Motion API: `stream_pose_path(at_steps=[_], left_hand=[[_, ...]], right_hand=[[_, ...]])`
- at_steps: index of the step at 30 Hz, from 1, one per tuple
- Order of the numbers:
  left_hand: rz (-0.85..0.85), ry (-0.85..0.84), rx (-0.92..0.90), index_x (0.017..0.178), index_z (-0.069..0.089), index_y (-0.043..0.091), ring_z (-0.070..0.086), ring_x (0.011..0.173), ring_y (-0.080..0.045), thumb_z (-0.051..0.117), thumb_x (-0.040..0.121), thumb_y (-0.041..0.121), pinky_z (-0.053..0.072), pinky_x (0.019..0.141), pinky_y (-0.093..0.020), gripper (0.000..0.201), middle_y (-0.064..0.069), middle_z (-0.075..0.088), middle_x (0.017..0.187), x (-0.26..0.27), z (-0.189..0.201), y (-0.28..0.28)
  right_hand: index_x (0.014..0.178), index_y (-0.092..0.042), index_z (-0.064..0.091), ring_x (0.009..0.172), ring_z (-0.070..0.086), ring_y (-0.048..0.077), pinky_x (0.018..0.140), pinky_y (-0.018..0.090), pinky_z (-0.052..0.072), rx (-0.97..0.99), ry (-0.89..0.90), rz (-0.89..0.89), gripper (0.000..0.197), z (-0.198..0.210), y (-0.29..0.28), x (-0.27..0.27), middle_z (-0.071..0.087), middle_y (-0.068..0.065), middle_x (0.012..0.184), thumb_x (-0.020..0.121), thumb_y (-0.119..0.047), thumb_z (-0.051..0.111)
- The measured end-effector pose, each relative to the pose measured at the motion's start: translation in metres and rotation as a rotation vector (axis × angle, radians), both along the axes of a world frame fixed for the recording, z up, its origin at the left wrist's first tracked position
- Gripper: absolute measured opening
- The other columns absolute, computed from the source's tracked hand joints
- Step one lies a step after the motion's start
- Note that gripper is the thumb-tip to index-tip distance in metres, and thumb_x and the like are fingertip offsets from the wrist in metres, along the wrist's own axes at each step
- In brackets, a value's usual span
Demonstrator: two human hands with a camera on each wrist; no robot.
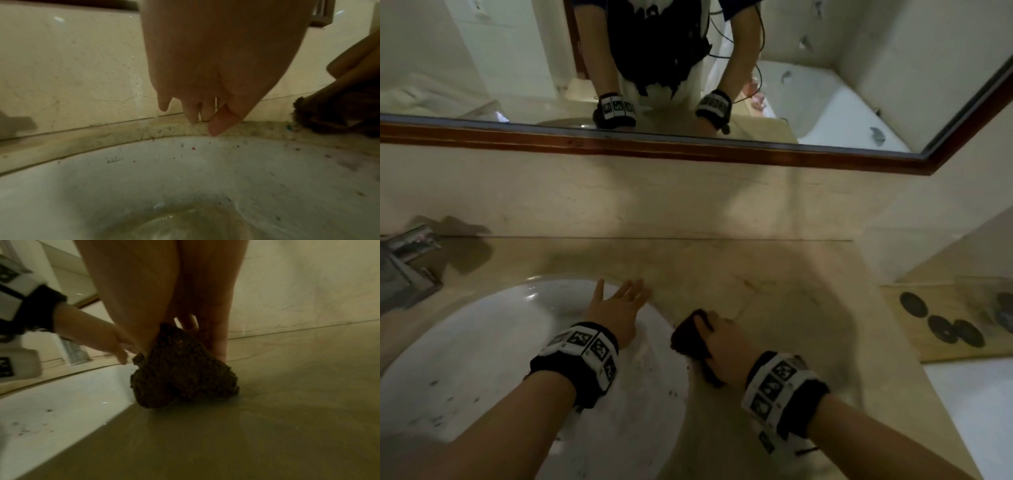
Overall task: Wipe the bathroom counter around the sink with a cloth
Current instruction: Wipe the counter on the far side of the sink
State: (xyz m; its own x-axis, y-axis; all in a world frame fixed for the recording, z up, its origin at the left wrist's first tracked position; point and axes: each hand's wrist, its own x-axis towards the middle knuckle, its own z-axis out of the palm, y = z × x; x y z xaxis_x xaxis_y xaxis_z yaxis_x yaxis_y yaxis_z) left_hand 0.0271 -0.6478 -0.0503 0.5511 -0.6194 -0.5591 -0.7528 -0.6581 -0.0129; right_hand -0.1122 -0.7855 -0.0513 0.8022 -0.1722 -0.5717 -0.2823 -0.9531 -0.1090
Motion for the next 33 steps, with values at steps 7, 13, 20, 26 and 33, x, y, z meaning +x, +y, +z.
stream_pose_path(at_steps=[7,13,20,26,33], left_hand=[[-0.012,0.011,-0.089,0.152,-0.002,0.026,-0.006,0.149,-0.012,0.033,0.094,0.005,-0.003,0.120,-0.049,0.071,0.004,-0.006,0.161,-0.031,0.018,0.030],[0.077,0.039,-0.237,0.151,0.002,0.027,-0.003,0.149,-0.011,0.036,0.095,0.006,-0.002,0.121,-0.040,0.070,0.005,-0.002,0.161,-0.044,0.026,0.062],[0.112,0.290,-0.343,0.151,0.007,0.032,0.009,0.148,-0.017,0.033,0.095,0.003,0.012,0.121,-0.032,0.068,0.006,0.000,0.161,-0.090,0.014,0.078],[-0.042,0.509,-0.237,0.151,0.009,0.031,0.013,0.148,-0.019,0.050,0.095,0.037,0.015,0.120,-0.030,0.070,0.005,0.006,0.161,-0.142,-0.003,0.076],[-0.169,0.430,-0.180,0.151,-0.002,0.029,0.008,0.148,-0.015,0.065,0.083,0.040,0.002,0.123,-0.037,0.096,0.007,-0.007,0.161,-0.153,-0.009,0.081]], right_hand=[[0.149,-0.011,0.013,0.125,0.039,0.038,0.104,0.042,0.032,0.079,-0.007,0.146,0.065,-0.003,0.047,-0.011,0.033,0.022,0.142,0.094,-0.021,0.046],[0.140,-0.022,0.038,0.095,0.055,0.029,0.087,0.031,0.043,0.049,-0.310,-0.211,0.045,0.029,-0.010,-0.030,0.052,0.018,0.122,0.095,-0.021,0.043],[0.141,-0.022,0.036,0.089,0.054,0.033,0.084,0.035,0.045,-0.225,-0.245,-0.597,0.048,0.030,-0.092,-0.082,0.045,0.017,0.117,0.094,-0.015,0.043],[0.146,-0.021,0.022,0.106,0.054,0.036,0.083,0.034,0.047,-0.188,-0.116,-0.568,0.062,0.009,-0.061,-0.084,0.037,0.018,0.134,0.092,-0.034,0.050],[0.148,-0.021,0.016,0.124,0.045,0.034,0.100,0.038,0.042,-0.102,-0.093,-0.355,0.068,0.013,0.008,-0.072,0.032,0.018,0.146,0.091,-0.026,0.052]])
